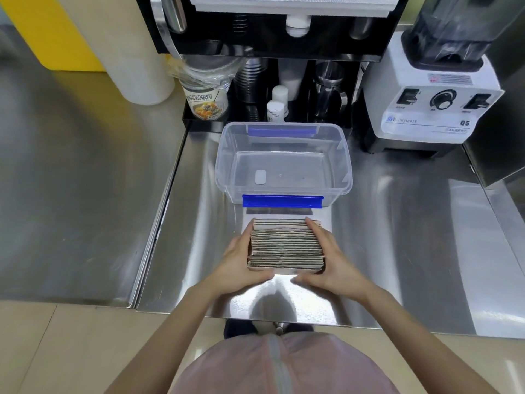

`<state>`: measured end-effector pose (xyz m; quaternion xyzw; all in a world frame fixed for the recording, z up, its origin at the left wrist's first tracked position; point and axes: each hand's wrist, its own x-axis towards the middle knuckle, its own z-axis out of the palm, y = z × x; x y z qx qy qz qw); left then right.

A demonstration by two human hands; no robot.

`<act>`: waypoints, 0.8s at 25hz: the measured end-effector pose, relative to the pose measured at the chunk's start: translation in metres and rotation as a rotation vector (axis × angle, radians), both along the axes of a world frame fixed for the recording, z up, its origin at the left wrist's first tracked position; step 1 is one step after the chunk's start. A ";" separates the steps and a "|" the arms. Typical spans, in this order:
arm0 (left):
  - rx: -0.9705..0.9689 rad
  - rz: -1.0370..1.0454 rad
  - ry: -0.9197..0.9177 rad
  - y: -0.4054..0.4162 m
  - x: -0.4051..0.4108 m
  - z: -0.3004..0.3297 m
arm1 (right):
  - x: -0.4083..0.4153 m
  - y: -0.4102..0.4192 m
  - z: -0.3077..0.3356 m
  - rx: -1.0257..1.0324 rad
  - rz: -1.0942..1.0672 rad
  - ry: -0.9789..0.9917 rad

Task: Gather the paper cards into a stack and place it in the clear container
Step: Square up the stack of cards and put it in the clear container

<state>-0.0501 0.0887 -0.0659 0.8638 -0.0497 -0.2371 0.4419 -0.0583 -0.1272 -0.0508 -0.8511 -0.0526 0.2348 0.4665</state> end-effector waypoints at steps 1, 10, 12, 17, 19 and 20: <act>0.003 -0.001 0.000 0.001 0.001 -0.002 | -0.003 0.000 0.000 0.096 -0.048 0.036; -0.044 0.146 -0.046 -0.012 -0.005 -0.007 | -0.004 0.030 0.006 0.453 -0.462 0.102; -0.034 0.129 -0.062 -0.012 -0.003 -0.005 | -0.002 0.017 0.009 0.424 -0.450 0.112; 0.004 0.130 -0.057 -0.012 -0.004 -0.010 | -0.015 0.007 0.000 0.170 -0.182 0.087; 0.011 0.167 -0.062 -0.014 -0.006 -0.010 | -0.016 0.007 -0.004 0.006 -0.129 -0.006; 0.014 0.178 -0.074 -0.015 -0.006 -0.009 | -0.014 0.006 -0.004 -0.061 -0.119 -0.051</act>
